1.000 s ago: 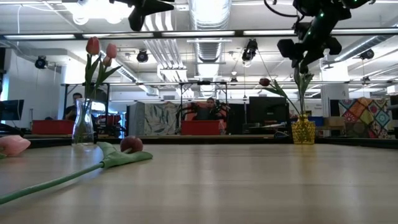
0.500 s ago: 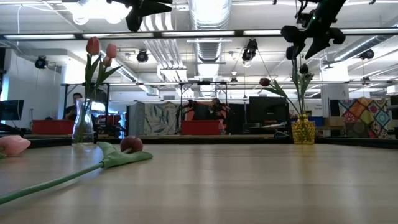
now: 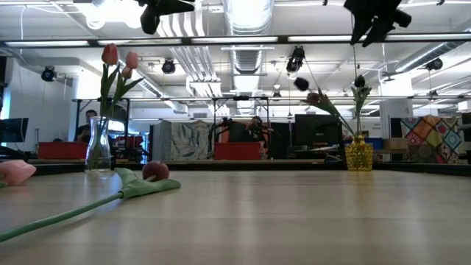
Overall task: Sort flowers into vase by color
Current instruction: Put the pink flower into the transparent vase
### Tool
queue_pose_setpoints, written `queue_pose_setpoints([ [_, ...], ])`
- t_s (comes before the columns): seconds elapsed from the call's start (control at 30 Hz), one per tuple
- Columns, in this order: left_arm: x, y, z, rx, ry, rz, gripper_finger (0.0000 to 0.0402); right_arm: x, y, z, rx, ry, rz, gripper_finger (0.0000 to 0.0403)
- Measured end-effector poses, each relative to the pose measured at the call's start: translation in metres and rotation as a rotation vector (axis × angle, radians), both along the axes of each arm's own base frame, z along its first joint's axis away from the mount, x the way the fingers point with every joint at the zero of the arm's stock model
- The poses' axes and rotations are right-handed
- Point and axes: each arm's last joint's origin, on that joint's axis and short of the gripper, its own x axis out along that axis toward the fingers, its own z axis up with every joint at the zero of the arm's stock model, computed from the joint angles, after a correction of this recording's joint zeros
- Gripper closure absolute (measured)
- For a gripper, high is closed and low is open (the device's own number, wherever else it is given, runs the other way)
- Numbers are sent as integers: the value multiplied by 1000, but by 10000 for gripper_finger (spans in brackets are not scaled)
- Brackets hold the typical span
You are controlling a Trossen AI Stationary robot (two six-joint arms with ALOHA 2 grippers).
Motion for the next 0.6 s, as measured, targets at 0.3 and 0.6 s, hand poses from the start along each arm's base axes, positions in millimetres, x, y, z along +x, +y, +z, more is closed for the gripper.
queue_pose_setpoints([
  [0.3,0,-7,3,-82,83,-15,338,10,2,-5,126,-89,260,347],
  [0.6,20,-58,-1,-258,446,-21,396,14,1,-6,106,-54,343,391],
])
